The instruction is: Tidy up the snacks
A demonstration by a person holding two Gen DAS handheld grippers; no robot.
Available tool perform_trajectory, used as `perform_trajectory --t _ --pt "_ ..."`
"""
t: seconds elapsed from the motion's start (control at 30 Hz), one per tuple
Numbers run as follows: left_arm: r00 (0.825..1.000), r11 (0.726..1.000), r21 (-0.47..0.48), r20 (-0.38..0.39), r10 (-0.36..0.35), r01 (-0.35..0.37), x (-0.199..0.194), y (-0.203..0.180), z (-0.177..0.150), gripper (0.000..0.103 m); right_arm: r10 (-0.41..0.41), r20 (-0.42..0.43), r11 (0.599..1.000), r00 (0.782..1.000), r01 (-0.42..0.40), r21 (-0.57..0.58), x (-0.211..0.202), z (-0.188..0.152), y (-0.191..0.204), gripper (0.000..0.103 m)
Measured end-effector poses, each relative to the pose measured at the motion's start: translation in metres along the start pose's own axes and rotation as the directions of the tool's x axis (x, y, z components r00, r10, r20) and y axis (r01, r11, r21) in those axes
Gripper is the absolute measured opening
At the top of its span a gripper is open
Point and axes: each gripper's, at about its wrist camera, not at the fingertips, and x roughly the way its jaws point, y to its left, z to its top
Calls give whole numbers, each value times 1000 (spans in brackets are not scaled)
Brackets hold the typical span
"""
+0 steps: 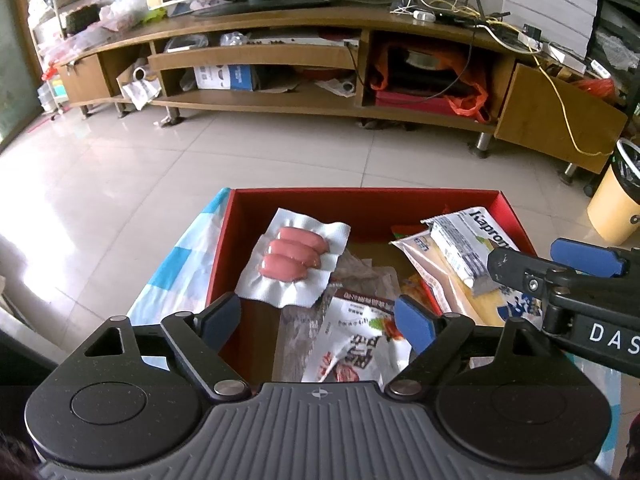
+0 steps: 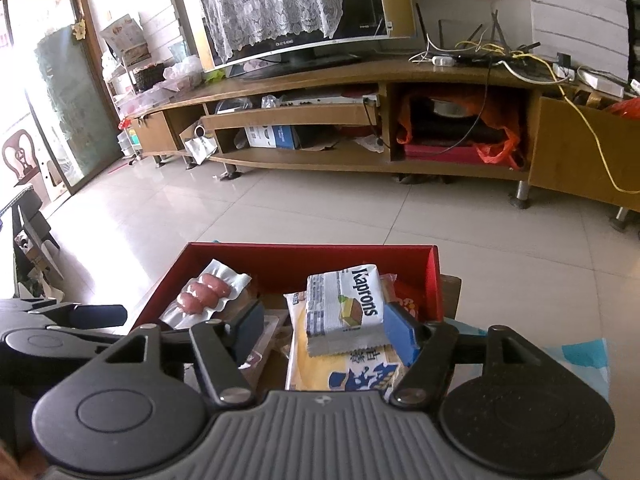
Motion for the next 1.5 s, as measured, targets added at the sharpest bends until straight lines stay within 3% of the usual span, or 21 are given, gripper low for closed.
perform_trajectory --t 0.37,0.7,1.5 --pt "1000 1000 -6 -15 -10 10 -17 2 -24 89 -44 -9 999 999 45 18 -27 -21 -1 66" --pt "999 1000 -10 -24 -27 26 -38 9 -53 89 -78 -67 997 995 80 19 -49 -65 -2 67" --pt "996 999 39 -88 -32 36 -73 1 -137 92 -51 -107 995 993 60 82 -105 -135 15 69"
